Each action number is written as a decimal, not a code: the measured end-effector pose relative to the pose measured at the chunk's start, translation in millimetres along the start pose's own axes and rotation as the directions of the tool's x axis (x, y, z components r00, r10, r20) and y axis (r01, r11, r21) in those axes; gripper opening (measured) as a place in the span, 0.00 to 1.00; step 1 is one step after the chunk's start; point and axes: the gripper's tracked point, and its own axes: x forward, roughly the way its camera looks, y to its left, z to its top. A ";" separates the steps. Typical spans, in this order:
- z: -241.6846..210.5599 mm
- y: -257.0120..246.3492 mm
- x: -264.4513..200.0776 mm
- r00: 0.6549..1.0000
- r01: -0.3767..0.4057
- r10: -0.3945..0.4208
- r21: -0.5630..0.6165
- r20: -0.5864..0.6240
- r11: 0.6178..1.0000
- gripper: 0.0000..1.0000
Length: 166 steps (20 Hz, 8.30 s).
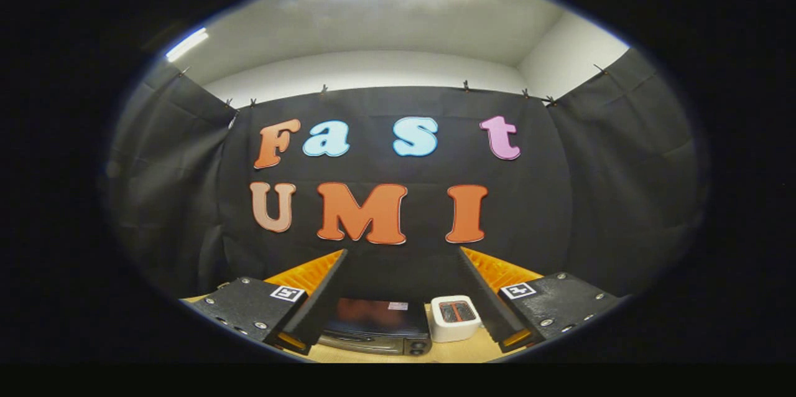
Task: Open the toaster oven, put the food inside, and close the toaster oven door.
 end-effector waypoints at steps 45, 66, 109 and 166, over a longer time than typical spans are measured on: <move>-314.1 110.5 40.2 0.815 0.015 0.001 0.023 -0.580 1.000 0.98; -346.9 109.4 -83.8 0.646 0.018 -0.001 0.014 -0.764 1.000 0.73; -386.4 116.4 -226.1 0.209 0.382 -0.016 0.067 -0.978 0.922 0.91; -382.9 168.9 -19.9 0.720 0.422 0.236 0.681 -0.653 0.598 0.42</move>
